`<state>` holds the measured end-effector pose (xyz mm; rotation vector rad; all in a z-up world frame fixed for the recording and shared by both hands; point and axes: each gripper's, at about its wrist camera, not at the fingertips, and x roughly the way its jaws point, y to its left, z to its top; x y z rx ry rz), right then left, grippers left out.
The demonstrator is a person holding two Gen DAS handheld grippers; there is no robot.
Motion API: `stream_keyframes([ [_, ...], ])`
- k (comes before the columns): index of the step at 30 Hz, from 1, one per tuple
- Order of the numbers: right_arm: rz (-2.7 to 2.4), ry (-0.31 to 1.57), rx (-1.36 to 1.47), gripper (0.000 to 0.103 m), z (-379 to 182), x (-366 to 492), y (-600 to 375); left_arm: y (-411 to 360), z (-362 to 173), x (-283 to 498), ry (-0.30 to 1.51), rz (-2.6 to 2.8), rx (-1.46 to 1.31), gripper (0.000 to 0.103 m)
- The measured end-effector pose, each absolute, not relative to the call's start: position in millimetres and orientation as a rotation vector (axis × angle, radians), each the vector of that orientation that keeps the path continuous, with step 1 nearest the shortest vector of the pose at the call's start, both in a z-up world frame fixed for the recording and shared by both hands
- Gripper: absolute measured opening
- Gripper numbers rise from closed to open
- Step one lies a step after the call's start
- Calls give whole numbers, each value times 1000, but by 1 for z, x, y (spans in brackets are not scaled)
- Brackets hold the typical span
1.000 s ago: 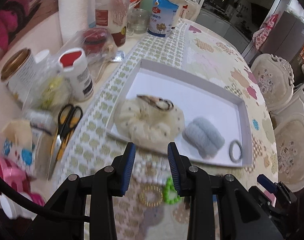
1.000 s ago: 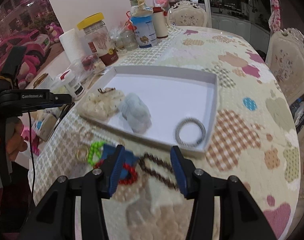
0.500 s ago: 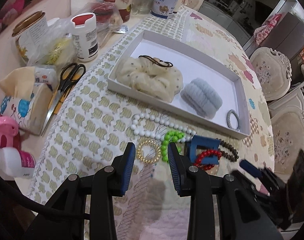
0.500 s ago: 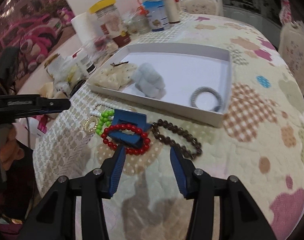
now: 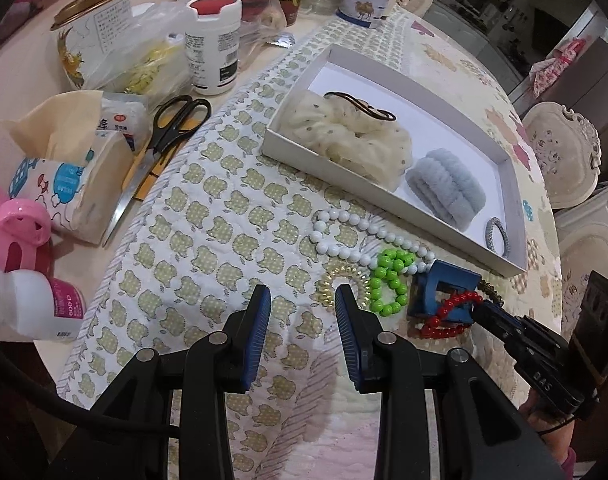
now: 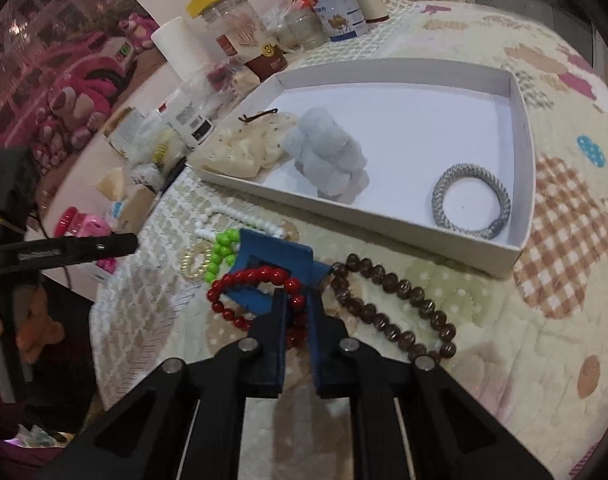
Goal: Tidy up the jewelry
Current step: 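Grasp the red bead bracelet with the right gripper while the left grasps the blue claw clip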
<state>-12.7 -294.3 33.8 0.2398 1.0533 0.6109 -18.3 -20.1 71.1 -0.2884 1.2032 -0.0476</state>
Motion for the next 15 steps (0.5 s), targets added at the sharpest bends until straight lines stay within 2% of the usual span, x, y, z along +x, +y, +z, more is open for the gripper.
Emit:
stream_keyframes([
  [9, 630, 984, 303, 10, 68, -55, -321, -58, 74, -13, 1217, -133, -261, 30],
  [15, 573, 984, 329, 9, 72, -81, -352, -107, 64, -5, 1276, -232, -258, 47],
])
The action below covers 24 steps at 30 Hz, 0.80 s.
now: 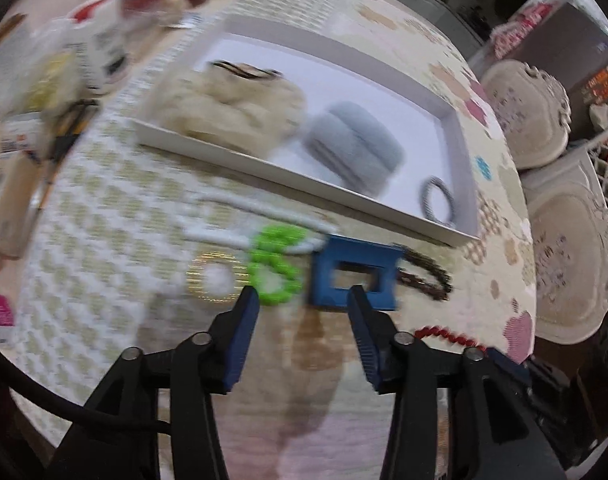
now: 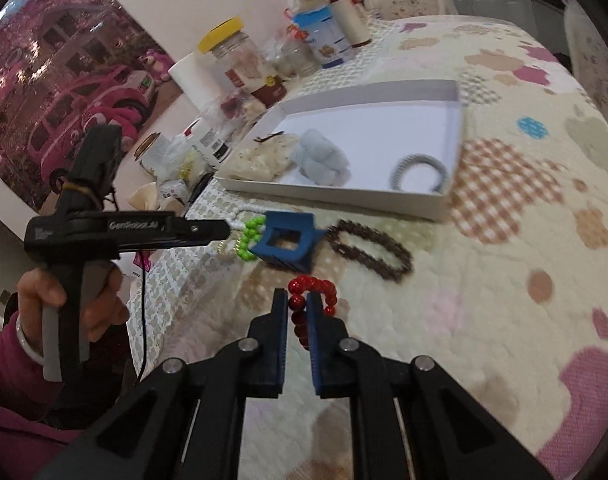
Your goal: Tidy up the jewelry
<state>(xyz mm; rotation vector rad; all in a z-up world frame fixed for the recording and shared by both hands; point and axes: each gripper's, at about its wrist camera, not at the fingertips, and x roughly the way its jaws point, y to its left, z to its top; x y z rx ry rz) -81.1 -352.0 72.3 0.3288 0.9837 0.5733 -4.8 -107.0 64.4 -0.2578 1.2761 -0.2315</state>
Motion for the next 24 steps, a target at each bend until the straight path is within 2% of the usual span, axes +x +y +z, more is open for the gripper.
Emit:
stream_keyframes([
  [5, 537, 990, 345, 9, 69, -97, -370, -143, 57, 2, 1301, -242, -190, 52],
  [12, 513, 968, 379, 10, 70, -108, -389, -170, 43, 10, 1327, -172, -58, 52],
  [17, 506, 966, 389, 10, 70, -107, -391, -174, 39, 15, 1326, -162, -69, 52],
  [19, 511, 965, 388, 10, 71, -106, -389, -173, 41, 16, 1316, -163, -65, 47],
  [21, 514, 963, 382, 9, 72, -104, -387, -170, 43, 19, 1295, -152, -40, 13],
  [24, 524, 955, 374, 10, 77, -101, -383, -160, 44, 19, 1307, -179, -87, 13],
])
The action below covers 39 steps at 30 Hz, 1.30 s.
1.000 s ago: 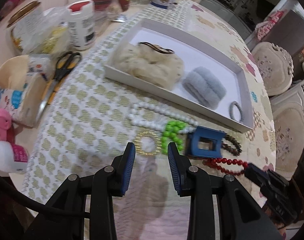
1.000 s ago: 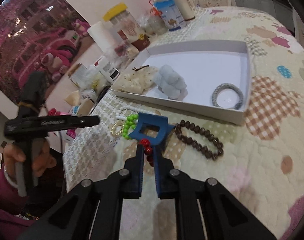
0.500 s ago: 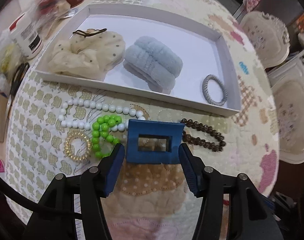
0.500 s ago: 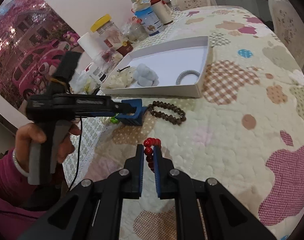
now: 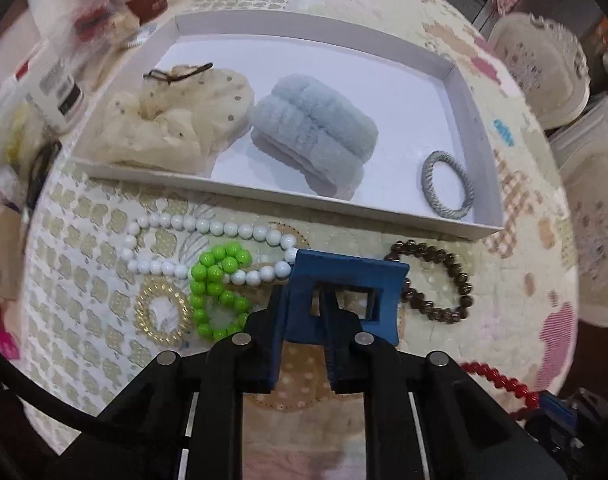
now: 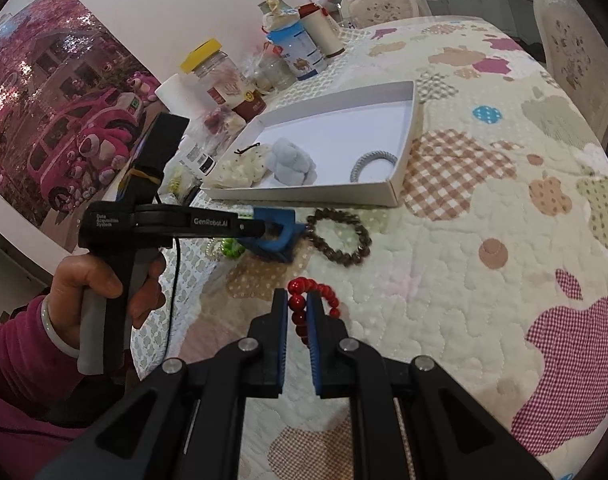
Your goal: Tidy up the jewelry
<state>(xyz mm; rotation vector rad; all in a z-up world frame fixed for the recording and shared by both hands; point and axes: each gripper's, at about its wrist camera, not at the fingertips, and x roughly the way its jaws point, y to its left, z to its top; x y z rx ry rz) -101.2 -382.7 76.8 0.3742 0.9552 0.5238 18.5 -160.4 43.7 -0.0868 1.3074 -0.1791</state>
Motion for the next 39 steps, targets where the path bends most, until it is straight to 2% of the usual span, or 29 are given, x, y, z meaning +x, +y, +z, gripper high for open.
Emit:
stream_keyframes([
  [4, 526, 952, 372, 10, 79, -98, -381, -153, 49, 17, 1308, -185, -136, 16],
  [6, 524, 953, 372, 10, 79, -96, -381, -149, 53, 14, 1310, -215, -166, 38],
  [10, 520, 957, 380, 10, 77, -97, -382, -157, 55, 10, 1311, -233, -137, 53],
  [26, 504, 949, 402, 10, 76, -101, -392, -187, 40, 15, 1316, -182, -32, 55],
  [29, 506, 950, 406, 10, 76, -100, -392, -189, 38, 13, 1318, -186, -11, 60],
  [33, 507, 955, 403, 10, 76, -98, -390, -196, 24, 11, 1359, -188, 45, 60],
  [39, 504, 957, 407, 10, 76, -98, -390, -183, 27, 11, 1350, -183, -66, 60],
])
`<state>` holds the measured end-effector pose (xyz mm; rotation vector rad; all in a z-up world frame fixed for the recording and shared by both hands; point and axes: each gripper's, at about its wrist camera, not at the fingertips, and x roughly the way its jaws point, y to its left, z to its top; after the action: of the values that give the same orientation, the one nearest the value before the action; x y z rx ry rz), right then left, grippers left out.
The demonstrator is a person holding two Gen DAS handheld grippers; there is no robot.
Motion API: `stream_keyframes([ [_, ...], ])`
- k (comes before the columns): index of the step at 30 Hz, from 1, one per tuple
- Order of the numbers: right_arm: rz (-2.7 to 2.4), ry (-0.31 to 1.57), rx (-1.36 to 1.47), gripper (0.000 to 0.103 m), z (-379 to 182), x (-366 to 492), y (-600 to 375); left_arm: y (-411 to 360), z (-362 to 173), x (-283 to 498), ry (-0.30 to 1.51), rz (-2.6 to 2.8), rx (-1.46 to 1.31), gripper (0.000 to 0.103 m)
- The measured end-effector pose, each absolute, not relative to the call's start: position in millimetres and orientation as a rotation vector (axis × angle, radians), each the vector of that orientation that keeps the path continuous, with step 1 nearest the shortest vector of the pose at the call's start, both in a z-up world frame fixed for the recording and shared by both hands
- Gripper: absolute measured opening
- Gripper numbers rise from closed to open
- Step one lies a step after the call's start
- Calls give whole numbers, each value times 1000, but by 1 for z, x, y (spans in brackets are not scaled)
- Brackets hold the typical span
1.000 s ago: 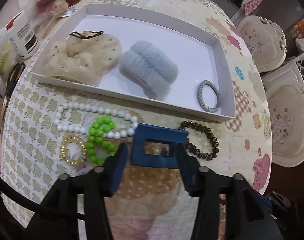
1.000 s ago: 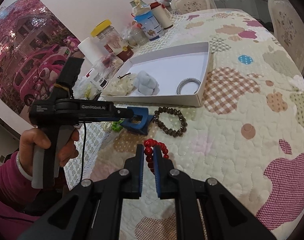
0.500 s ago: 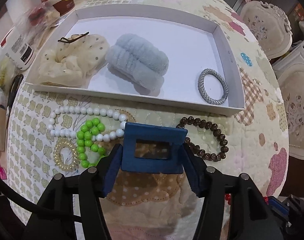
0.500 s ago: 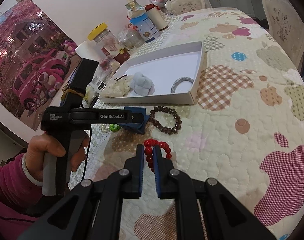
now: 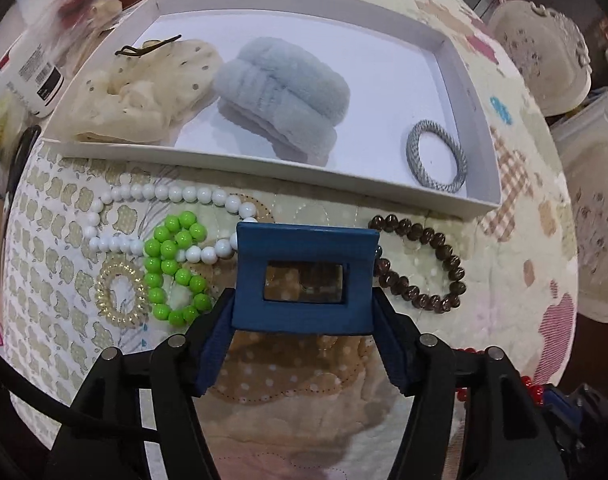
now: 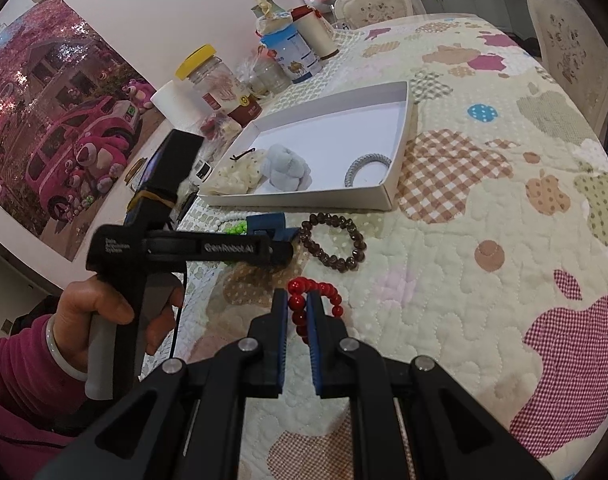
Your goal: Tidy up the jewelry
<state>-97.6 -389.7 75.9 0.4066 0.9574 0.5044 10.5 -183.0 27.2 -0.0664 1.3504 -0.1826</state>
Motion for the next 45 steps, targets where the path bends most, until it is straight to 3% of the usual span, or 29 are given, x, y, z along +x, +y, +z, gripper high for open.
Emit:
stream_keyframes([
  [14, 538, 924, 369, 10, 94, -83, -381, -151, 85, 2, 1199, -199, -56, 60],
  [25, 562, 870, 298, 10, 131, -23, -354, -116, 123, 47, 1098, -108, 24, 60],
  [45, 503, 947, 270, 10, 106, 128, -291, -89, 86, 175, 1169, -110, -42, 60],
])
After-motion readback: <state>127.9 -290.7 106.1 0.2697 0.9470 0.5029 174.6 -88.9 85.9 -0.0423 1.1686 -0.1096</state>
